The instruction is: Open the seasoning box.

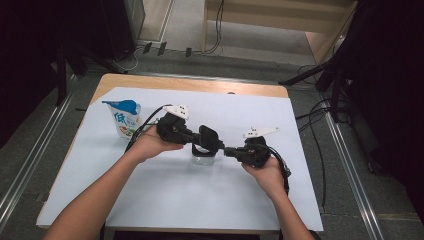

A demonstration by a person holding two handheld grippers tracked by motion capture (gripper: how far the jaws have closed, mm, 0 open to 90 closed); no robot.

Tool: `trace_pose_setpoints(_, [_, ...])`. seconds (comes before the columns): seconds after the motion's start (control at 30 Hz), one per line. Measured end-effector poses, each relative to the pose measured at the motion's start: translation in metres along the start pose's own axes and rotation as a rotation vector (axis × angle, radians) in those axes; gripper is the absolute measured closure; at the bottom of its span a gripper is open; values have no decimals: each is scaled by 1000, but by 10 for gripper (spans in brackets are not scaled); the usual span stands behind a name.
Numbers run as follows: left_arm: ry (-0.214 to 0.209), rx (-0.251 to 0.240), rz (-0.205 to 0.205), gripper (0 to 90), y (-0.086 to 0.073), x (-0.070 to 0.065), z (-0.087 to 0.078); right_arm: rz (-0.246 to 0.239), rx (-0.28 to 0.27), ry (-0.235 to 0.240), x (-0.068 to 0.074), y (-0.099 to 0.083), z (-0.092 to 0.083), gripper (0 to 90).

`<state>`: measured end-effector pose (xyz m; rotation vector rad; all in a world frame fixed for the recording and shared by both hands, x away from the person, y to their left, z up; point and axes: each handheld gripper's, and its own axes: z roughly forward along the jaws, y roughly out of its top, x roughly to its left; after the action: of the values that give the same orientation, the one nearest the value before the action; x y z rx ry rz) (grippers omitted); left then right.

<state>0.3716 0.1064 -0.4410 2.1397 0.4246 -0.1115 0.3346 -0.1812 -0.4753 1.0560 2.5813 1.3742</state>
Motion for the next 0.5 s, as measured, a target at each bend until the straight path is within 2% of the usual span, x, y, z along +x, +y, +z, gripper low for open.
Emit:
trace_pose_setpoints(0.17, [-7, -4, -8, 876, 3, 0, 0, 13, 0, -9, -5, 0, 3, 900])
trace_pose_setpoints(0.5, [-12, -5, -20, 891, 14, -3, 5, 17, -2, -10, -5, 0, 3, 900])
